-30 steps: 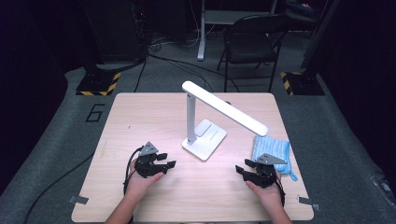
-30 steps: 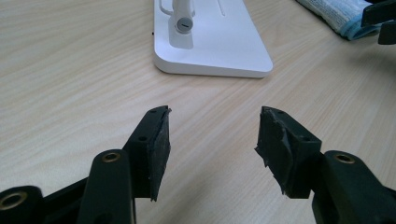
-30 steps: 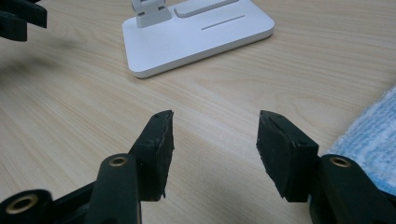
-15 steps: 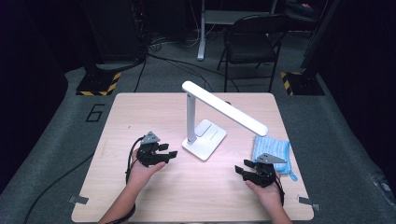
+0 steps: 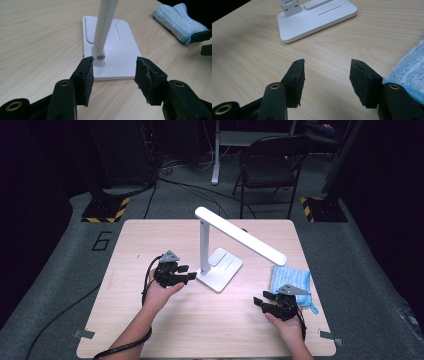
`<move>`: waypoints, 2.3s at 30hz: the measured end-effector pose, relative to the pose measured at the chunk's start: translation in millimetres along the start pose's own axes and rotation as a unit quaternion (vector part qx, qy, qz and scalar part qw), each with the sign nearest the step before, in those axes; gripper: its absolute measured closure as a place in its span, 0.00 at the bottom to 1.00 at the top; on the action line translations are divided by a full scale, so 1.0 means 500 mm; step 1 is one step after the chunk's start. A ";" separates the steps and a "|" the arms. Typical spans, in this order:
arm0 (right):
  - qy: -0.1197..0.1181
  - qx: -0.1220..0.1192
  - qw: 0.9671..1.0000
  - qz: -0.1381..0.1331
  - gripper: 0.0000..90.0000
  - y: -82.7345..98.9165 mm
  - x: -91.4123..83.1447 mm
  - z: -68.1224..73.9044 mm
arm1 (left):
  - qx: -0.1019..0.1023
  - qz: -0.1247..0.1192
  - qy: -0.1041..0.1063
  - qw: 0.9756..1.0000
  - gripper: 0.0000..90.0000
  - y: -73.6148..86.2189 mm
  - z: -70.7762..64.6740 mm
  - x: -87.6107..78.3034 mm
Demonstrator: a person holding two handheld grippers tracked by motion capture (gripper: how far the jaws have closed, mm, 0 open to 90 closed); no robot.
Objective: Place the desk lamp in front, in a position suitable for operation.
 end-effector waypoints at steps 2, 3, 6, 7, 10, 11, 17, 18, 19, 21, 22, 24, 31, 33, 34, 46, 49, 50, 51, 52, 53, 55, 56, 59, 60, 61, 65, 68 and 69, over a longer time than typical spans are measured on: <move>-0.002 0.000 1.000 0.002 0.50 0.001 0.001 -0.001 | 0.003 0.000 -0.002 1.000 0.54 -0.011 0.000 0.003; -0.002 0.000 1.000 0.002 0.50 0.001 0.001 -0.001 | 0.003 0.000 -0.002 1.000 0.54 -0.011 0.000 0.003; -0.003 0.001 1.000 0.002 0.50 0.001 0.001 0.000 | 0.006 -0.001 -0.003 1.000 0.54 -0.025 0.003 0.004; -0.002 0.000 1.000 0.003 0.50 0.001 0.001 -0.001 | 0.012 0.001 -0.006 1.000 0.55 -0.030 0.006 0.003; -0.004 0.002 1.000 0.003 0.50 0.002 0.002 -0.001 | 0.005 -0.001 -0.010 1.000 0.57 -0.043 0.008 0.003; -0.007 0.006 1.000 0.003 0.50 0.002 0.003 -0.001 | 0.009 -0.002 -0.010 1.000 0.57 -0.047 0.010 0.003; -0.010 0.010 1.000 0.003 0.50 0.002 0.007 -0.002 | 0.012 -0.003 -0.008 1.000 0.57 -0.069 0.011 0.008; -0.010 0.010 1.000 0.003 0.50 0.002 0.006 -0.002 | 0.009 -0.005 -0.008 1.000 0.57 -0.071 0.009 0.010; -0.010 0.014 1.000 0.005 0.50 0.001 0.005 -0.002 | 0.015 -0.002 -0.010 1.000 0.57 -0.073 0.011 0.011; -0.011 0.011 1.000 0.002 0.49 0.001 0.006 -0.004 | 0.012 -0.002 -0.008 1.000 0.57 -0.078 0.012 0.015; -0.011 0.011 1.000 0.002 0.49 0.001 0.006 -0.004 | 0.012 -0.002 -0.008 1.000 0.57 -0.078 0.012 0.015; -0.012 0.011 1.000 0.003 0.49 0.001 0.007 -0.005 | 0.010 -0.005 -0.011 1.000 0.57 -0.081 0.012 0.018; -0.012 0.013 1.000 0.004 0.49 0.001 0.007 -0.004 | 0.010 -0.009 -0.013 1.000 0.57 -0.094 0.015 0.030; -0.013 0.015 1.000 0.005 0.49 0.002 0.007 -0.004 | 0.009 -0.008 -0.012 1.000 0.57 -0.097 0.016 0.034; -0.012 0.013 1.000 0.005 0.49 0.002 0.008 -0.005 | 0.008 -0.008 -0.012 1.000 0.58 -0.100 0.015 0.037; -0.015 0.016 1.000 0.006 0.49 0.003 0.007 -0.005 | 0.018 -0.008 -0.012 1.000 0.63 -0.115 0.008 0.065; -0.015 0.020 1.000 0.012 0.49 0.003 0.007 -0.004 | 0.018 -0.007 -0.014 1.000 0.65 -0.118 0.007 0.071; -0.015 0.020 1.000 0.012 0.49 0.003 0.007 -0.004 | 0.020 -0.009 -0.013 1.000 0.65 -0.118 0.008 0.073; -0.015 0.019 1.000 0.010 0.49 0.003 0.007 -0.003 | 0.019 -0.010 -0.014 1.000 0.65 -0.119 0.008 0.074; -0.015 0.020 1.000 0.011 0.49 0.003 0.007 -0.003 | 0.023 -0.009 -0.016 1.000 0.66 -0.120 0.008 0.075; -0.014 0.019 1.000 0.011 0.49 0.004 0.007 -0.003 | 0.022 -0.007 -0.018 1.000 0.66 -0.121 0.007 0.076; -0.016 0.020 1.000 0.011 0.49 0.004 0.008 -0.003 | 0.024 -0.007 -0.020 1.000 0.67 -0.122 0.007 0.078; -0.016 0.020 1.000 0.011 0.49 0.004 0.008 -0.003 | 0.024 -0.008 -0.020 0.999 0.67 -0.122 0.008 0.079; -0.015 0.018 1.000 0.009 0.49 0.004 0.008 -0.005 | 0.019 -0.010 -0.020 1.000 0.69 -0.124 0.007 0.081; -0.016 0.019 1.000 0.009 0.49 0.004 0.008 -0.005 | 0.020 -0.010 -0.020 1.000 0.69 -0.125 0.008 0.081; -0.017 0.019 1.000 0.007 0.49 0.004 0.009 -0.006 | 0.020 -0.011 -0.019 1.000 0.69 -0.125 0.008 0.082; -0.019 0.019 1.000 0.005 0.49 0.003 0.009 -0.007 | 0.018 -0.016 -0.018 1.000 0.72 -0.129 0.008 0.083; -0.019 0.020 1.000 0.005 0.49 0.003 0.010 -0.007 | 0.023 -0.017 -0.019 0.999 0.73 -0.133 0.004 0.084; -0.017 0.020 1.000 0.005 0.49 0.004 0.009 -0.008 | 0.029 -0.015 -0.025 0.999 0.73 -0.134 0.003 0.083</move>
Point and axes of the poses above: each handheld gripper's, and its own axes: x roughly forward along the jaws, y roughly out of its underside, z roughly to its left, the point moved 2 cm from there along x, roughly forward along the jaws, and after that the axes turned 6 degrees about y, right-handed, at the moved point
